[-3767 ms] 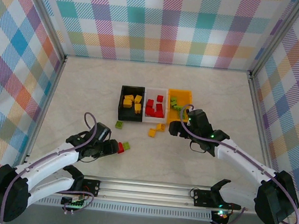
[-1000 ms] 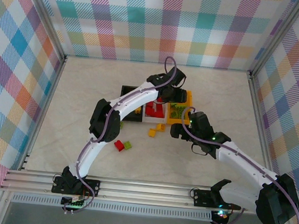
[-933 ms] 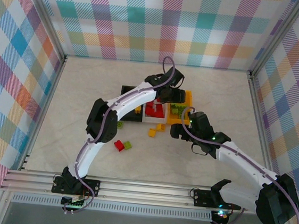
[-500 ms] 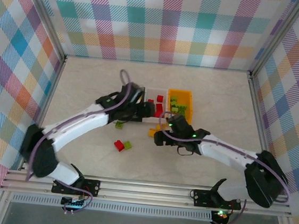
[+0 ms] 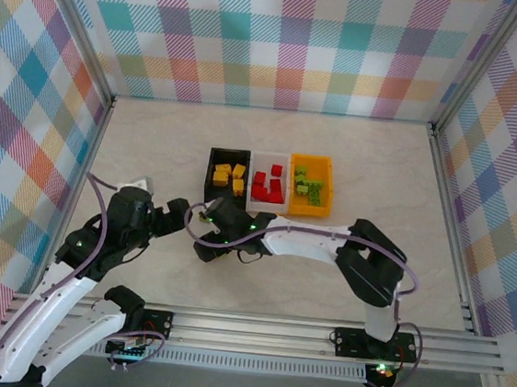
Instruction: Sort the legos into containers by color
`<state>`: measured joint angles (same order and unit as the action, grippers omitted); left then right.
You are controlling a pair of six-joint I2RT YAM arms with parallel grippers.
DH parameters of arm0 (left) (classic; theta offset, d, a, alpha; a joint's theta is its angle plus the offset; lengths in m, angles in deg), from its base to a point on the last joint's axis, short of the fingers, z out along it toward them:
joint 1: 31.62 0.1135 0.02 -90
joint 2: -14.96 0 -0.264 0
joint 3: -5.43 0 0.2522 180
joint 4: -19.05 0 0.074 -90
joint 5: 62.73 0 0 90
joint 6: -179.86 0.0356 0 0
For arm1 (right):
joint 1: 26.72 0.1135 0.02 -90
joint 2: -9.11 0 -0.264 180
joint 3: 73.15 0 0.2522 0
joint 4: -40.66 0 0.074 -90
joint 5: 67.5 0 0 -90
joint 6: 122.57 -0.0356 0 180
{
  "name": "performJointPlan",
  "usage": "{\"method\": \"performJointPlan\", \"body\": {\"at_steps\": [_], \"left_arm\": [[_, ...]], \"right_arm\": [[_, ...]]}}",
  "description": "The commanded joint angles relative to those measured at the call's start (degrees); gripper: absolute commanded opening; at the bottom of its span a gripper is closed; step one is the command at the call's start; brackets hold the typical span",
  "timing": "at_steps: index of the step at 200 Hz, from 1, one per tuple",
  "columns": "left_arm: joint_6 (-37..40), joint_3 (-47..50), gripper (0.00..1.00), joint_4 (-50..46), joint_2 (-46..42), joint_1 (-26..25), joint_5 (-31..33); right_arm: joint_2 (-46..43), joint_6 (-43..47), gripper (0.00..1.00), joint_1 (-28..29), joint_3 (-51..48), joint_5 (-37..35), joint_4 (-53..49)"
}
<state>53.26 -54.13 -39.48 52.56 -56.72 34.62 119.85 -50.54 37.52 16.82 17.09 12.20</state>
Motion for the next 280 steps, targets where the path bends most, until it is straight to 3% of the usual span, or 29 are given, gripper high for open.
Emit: {"method": "performJointPlan", "body": {"at_steps": [1,63,112,153,177,253,280], "left_arm": [[0.74,1.37,0.96,-3.62,-0.09,2.21,-1.66],[1.09,1.55,0.96,-2.04,1.07,4.86,-4.29],[1.33,1.3,0.96,-0.97,2.87,6.12,-5.89],[1.27,1.77,0.97,-0.32,3.09,6.51,-6.64],[1.27,1.93,0.97,-0.05,3.35,6.65,-6.91],[0.82,2.77,1.0,2.46,4.84,6.73,-9.4],[0.44,3.3,1.0,4.41,5.84,6.74,-11.61]], "right_arm": [[3.62,3.71,0.79,0.53,4.85,0.36,-3.89],[9.14,7.08,0.62,2.23,9.42,-1.18,-6.69],[12.34,8.14,0.57,3.95,11.86,-2.21,-9.11],[11.26,8.13,0.63,4.73,9.15,-0.21,-6.36],[11.52,7.89,0.56,4.83,8.86,-0.46,-6.83],[2.72,4.3,0.36,3.64,-2.39,-4.28,-0.07],[-2.02,2.47,0.34,1.62,-8.21,-5.42,2.86]]}}
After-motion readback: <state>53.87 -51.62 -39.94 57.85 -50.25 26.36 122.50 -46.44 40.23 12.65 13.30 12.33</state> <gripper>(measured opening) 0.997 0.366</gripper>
